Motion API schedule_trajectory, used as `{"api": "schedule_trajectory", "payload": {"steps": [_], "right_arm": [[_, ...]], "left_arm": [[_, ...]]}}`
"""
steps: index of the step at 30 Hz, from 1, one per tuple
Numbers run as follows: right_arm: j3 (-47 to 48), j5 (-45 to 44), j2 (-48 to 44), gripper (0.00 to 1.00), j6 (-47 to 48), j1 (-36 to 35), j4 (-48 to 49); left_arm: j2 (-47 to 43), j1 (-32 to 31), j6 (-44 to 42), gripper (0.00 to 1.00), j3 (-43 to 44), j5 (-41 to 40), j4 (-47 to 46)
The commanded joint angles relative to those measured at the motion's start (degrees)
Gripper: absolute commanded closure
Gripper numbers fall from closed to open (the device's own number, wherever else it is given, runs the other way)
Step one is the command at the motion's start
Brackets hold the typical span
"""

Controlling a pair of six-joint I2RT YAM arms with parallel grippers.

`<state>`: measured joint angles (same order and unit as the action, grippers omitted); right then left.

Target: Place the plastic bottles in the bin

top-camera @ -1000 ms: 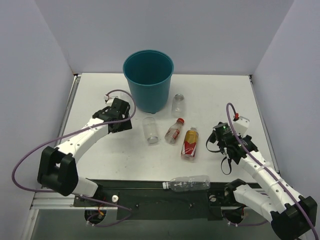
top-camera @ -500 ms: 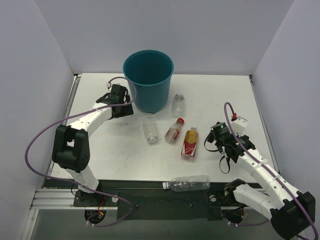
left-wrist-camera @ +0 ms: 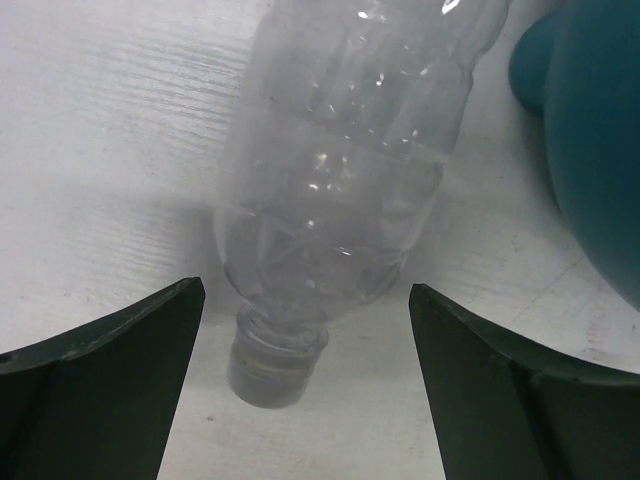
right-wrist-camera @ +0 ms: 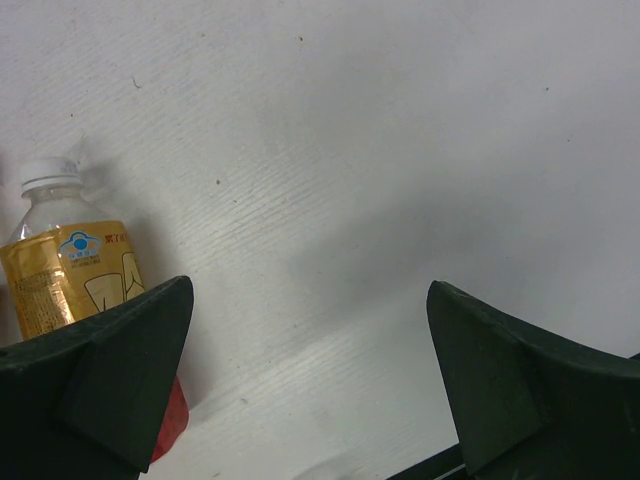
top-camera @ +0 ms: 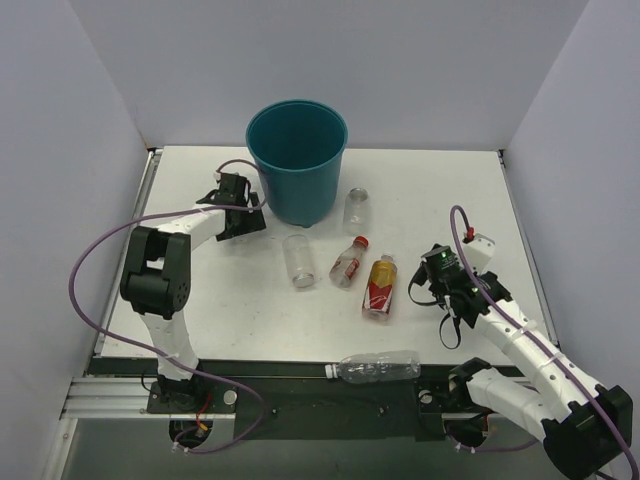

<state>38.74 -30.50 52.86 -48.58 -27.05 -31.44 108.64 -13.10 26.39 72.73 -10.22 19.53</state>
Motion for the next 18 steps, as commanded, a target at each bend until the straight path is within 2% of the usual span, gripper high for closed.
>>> {"api": "schedule_trajectory", "payload": {"steps": [1,6,8,14,18], "right_arm": [[-0.86,-0.61,-0.48,0.04,-1.61,-0.81,-0.55],[-1.12,-0.52,-1.09,0.04,-2.13,-1.43,-0.73],[-1.39,-0.44,-0.83,0.04,-2.31,-1.43,-0.64],[-0.95,0.09,0.84,0.04,-2.31,-2.04,-0.55],[-0.86,0.18,1.72,0.04,-2.14,-2.31,-0.02]], "left_arm": [[1.66,0.45,0.06,0.07,1.89,2.66,-4.5],[0.96,1.06,0.59,0.28,1.89,2.83,-5.2],[0.0,0.98,0.68,0.33,1.37,2.75,-5.29],[-7.11,1.06,0.24,0.38,-1.09,0.99,-2.92],[-14.41,1.15,-0.9,0.6,-3.47,-0.33,-1.43]]}}
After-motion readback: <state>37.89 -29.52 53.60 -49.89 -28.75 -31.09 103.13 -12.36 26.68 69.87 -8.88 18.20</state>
